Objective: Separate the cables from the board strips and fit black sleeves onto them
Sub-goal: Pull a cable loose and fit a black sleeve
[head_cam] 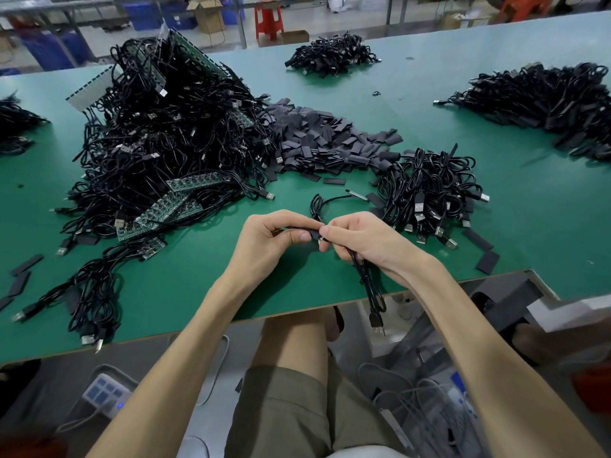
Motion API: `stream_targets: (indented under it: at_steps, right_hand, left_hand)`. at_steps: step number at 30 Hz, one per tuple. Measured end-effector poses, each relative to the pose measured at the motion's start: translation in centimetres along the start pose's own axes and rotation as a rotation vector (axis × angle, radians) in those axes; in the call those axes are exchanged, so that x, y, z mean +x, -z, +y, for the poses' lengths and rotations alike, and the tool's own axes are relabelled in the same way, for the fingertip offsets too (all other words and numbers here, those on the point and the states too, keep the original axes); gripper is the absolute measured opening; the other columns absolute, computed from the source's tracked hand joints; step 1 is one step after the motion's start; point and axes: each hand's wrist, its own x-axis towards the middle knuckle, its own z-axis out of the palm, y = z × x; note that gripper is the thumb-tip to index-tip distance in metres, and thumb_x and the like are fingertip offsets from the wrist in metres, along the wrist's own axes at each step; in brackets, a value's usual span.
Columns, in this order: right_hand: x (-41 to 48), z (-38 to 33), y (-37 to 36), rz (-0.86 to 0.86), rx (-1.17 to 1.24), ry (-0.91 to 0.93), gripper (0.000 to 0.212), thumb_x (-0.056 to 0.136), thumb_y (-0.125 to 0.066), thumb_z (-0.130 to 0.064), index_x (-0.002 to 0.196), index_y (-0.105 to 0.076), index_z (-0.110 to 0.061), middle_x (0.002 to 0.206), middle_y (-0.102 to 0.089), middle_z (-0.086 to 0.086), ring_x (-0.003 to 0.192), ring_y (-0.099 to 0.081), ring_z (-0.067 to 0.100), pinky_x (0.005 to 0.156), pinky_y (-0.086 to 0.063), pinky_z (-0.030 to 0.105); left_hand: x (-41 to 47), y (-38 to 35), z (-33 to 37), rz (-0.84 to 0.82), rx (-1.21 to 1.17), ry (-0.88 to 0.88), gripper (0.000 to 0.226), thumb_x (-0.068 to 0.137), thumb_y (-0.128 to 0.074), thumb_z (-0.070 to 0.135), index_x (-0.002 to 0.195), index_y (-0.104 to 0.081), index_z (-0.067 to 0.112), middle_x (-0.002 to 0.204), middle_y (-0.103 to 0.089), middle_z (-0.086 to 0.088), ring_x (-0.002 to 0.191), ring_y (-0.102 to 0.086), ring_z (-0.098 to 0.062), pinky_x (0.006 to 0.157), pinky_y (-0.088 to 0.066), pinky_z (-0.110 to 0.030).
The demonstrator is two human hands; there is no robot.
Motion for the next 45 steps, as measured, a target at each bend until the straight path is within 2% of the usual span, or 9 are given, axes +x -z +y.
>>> stream_targets:
  at_steps: [5, 8, 14, 23, 27, 30, 34, 37, 45]
  right_hand:
    - [0.0, 0.1, 0.2, 0.019, 0.014, -0.013, 0.032, 0.104, -0.056, -0.021, 0.077, -0.071, -0.012, 0.049, -0.050, -0.007, 0.048, -0.034, 0.011, 0.050, -0.029, 0.023]
    - [0.0, 0.3, 0.2, 0.009, 0.019, -0.011, 0.032, 0.104, -0.057, -0.021, 0.077, -0.071, -0.012, 0.049, -0.049, -0.007, 0.047, -0.034, 0.010, 0.051, -0.028, 0.024]
    - [0.2, 0.5, 0.3, -0.020, 0.015, -0.002, 0.033, 0.106, -0.056, -0.025, 0.081, -0.072, -0.011, 0.049, -0.050, -0.009, 0.045, -0.034, 0.007, 0.048, -0.030, 0.018]
    - [0.4, 1.0, -0.6, 0.089, -0.008, -0.002, 0.041, 0.105, -0.055, -0.040, 0.087, -0.076, -0.009, 0.055, -0.058, -0.010, 0.045, -0.045, 0.002, 0.043, -0.031, 0.015]
    - [0.1, 0.7, -0.9, 0.042, 0.047, 0.002, 0.031, 0.104, -0.058, -0.038, 0.092, -0.077, -0.016, 0.066, -0.060, -0.008, 0.053, -0.052, 0.002, 0.045, -0.037, 0.015]
    - [-0.1, 0.5, -0.3, 0.013, 0.115, 0.002, 0.022, 0.103, -0.063, -0.027, 0.097, -0.078, -0.012, 0.072, -0.063, -0.004, 0.057, -0.056, 0.004, 0.048, -0.041, 0.016]
    - [-0.3, 0.5, -0.2, 0.002, 0.133, 0.002, 0.020, 0.102, -0.065, -0.025, 0.093, -0.074, -0.011, 0.069, -0.064, -0.007, 0.056, -0.056, 0.004, 0.049, -0.042, 0.016]
    - [-0.3, 0.4, -0.1, 0.001, 0.133, -0.006, 0.020, 0.101, -0.065, -0.026, 0.089, -0.073, -0.013, 0.067, -0.063, -0.005, 0.055, -0.055, 0.004, 0.047, -0.041, 0.016]
    - [-0.3, 0.3, -0.2, 0.004, 0.135, -0.016, 0.025, 0.101, -0.066, -0.031, 0.088, -0.074, -0.013, 0.062, -0.060, -0.005, 0.053, -0.054, 0.005, 0.044, -0.043, 0.018]
  left_hand:
    - [0.0, -0.6, -0.4, -0.055, 0.129, -0.038, 0.023, 0.094, -0.065, -0.005, 0.109, -0.077, 0.007, 0.093, -0.070, -0.003, 0.071, -0.062, -0.010, 0.071, -0.052, -0.022]
    - [0.0, -0.6, -0.8, -0.038, 0.196, -0.071, 0.023, 0.095, -0.063, -0.007, 0.105, -0.078, 0.008, 0.094, -0.069, -0.005, 0.074, -0.060, -0.008, 0.065, -0.054, -0.030]
    - [-0.1, -0.6, -1.3, -0.023, 0.251, -0.134, 0.018, 0.095, -0.065, -0.001, 0.105, -0.078, 0.005, 0.095, -0.069, 0.000, 0.076, -0.060, -0.001, 0.068, -0.050, -0.020]
    - [-0.2, -0.5, -0.6, 0.017, 0.220, -0.100, 0.025, 0.093, -0.064, -0.009, 0.109, -0.078, 0.004, 0.096, -0.070, -0.001, 0.078, -0.061, -0.002, 0.069, -0.051, -0.023]
    - [-0.3, -0.4, -0.3, 0.063, 0.247, -0.089, 0.029, 0.093, -0.059, -0.014, 0.103, -0.079, 0.004, 0.094, -0.070, -0.004, 0.072, -0.058, -0.008, 0.065, -0.053, -0.031]
    - [-0.4, -0.3, 0.0, 0.081, 0.233, -0.096, 0.030, 0.094, -0.057, -0.014, 0.101, -0.079, 0.005, 0.093, -0.069, -0.002, 0.070, -0.058, -0.009, 0.063, -0.051, -0.027]
    - [-0.4, -0.4, 0.0, 0.036, 0.199, -0.084, 0.026, 0.094, -0.060, -0.011, 0.105, -0.079, 0.004, 0.094, -0.070, -0.004, 0.072, -0.058, -0.011, 0.065, -0.052, -0.031]
    - [-0.4, -0.5, -0.2, 0.012, 0.158, -0.071, 0.026, 0.094, -0.061, -0.010, 0.108, -0.078, 0.004, 0.096, -0.071, -0.009, 0.080, -0.062, -0.022, 0.067, -0.054, -0.038]
    - [-0.3, -0.5, -0.2, -0.019, 0.112, -0.089, 0.023, 0.094, -0.064, -0.006, 0.111, -0.076, 0.003, 0.094, -0.070, -0.007, 0.073, -0.060, -0.008, 0.067, -0.051, -0.023]
